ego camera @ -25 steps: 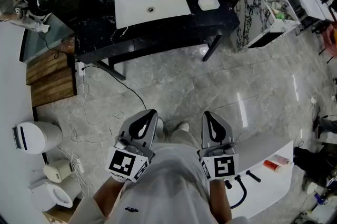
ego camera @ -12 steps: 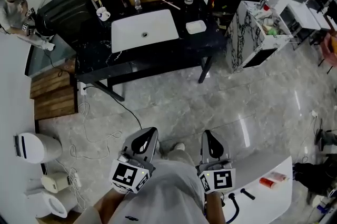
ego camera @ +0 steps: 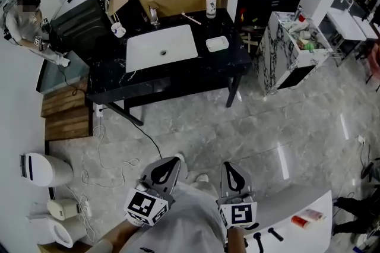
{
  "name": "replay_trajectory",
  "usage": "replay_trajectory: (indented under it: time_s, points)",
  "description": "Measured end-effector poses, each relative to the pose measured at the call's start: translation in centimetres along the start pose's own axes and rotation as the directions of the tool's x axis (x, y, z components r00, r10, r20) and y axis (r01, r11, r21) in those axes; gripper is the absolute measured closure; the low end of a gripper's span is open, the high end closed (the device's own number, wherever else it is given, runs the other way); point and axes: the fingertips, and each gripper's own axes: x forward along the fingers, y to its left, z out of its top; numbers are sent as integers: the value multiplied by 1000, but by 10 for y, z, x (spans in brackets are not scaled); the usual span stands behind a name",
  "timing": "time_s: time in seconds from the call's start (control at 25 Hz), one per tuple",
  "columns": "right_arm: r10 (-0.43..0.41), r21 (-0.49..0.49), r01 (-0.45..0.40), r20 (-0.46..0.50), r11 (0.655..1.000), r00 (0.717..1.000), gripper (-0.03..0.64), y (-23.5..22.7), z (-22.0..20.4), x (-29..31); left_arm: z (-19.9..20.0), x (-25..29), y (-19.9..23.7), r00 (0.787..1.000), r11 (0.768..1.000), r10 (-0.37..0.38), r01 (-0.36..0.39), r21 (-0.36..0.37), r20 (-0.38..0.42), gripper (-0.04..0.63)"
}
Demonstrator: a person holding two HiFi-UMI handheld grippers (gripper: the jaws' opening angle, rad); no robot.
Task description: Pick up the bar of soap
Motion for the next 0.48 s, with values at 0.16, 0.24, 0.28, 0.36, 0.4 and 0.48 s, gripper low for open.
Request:
replay_trajectory:
  time_s: [0.16, 0.24, 0.28, 0.36, 0.4, 0.48]
  points:
    - [-16, -1, 16, 24, 1000, 1000, 606, -17, 4, 8, 6, 20, 1, 1000, 1000, -4, 4, 5, -1, 595]
    - [1, -2, -1, 27, 1000, 1000, 606, -24, 6, 14, 13, 30, 5, 1000, 1000, -2, 2, 5, 8, 595]
    - [12, -3, -12, 25, 1000, 1000, 606, -26, 7, 18, 17, 34, 8, 1000, 1000, -1, 1, 3, 13, 595]
    - [26, -7, -26, 23, 1000, 999, 606, -29, 10, 29, 22, 41, 14, 1000, 1000, -3, 3, -10, 27, 595]
    - [27, -11, -27, 25, 1000, 999, 606, -31, 12, 37, 25, 46, 18, 999, 1000, -9, 9, -19, 37, 595]
    - [26, -24, -25, 39, 999, 999, 606, -33, 21, 58, 27, 58, 25, 998, 999, -23, 25, -34, 53, 595]
